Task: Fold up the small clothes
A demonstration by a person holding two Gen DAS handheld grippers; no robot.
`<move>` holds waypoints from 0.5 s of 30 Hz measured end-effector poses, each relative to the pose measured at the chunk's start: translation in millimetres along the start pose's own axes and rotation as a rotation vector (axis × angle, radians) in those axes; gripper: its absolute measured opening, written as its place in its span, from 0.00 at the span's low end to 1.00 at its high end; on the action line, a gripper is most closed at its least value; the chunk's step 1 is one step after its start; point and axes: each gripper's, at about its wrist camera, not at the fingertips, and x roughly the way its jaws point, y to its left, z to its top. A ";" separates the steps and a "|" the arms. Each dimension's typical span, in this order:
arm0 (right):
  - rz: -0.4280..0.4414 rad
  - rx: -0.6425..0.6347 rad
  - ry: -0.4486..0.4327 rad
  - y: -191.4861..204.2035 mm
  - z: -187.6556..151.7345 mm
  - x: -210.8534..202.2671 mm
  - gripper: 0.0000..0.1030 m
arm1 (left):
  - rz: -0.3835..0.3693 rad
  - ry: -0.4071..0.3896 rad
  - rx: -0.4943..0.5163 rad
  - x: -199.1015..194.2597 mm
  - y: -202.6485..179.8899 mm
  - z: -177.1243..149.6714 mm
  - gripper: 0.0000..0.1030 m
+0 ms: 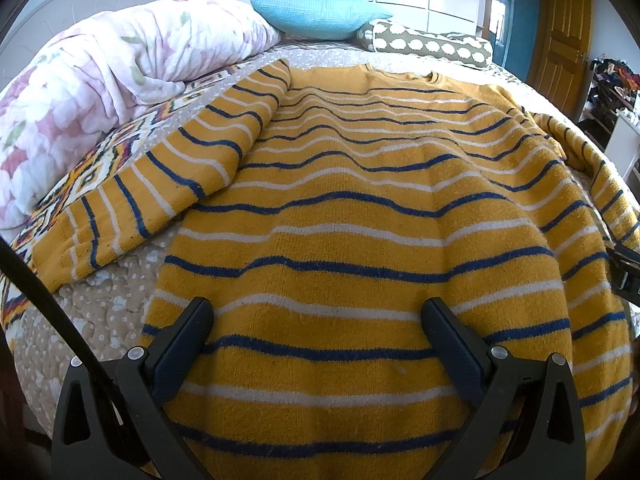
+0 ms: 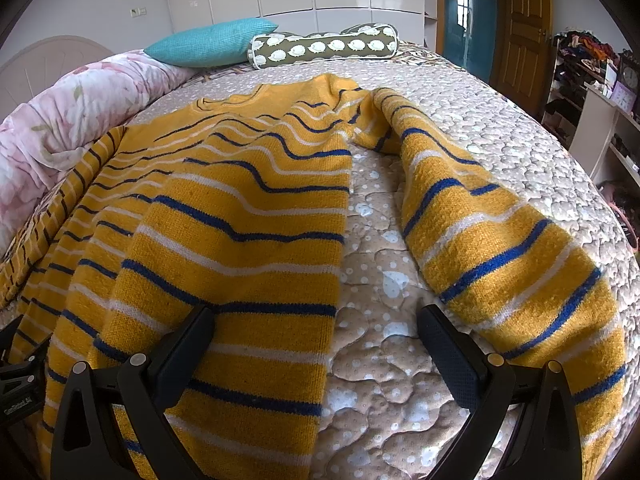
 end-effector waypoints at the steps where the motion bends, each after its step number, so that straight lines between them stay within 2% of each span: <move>1: -0.002 0.000 0.000 0.4 -0.1 0.1 1.00 | 0.000 -0.002 0.000 0.0 -0.6 0.7 1.00; 15: -0.007 0.001 -0.005 1.6 -1.5 2.7 1.00 | 0.006 -0.022 0.000 0.4 -2.0 -5.5 1.00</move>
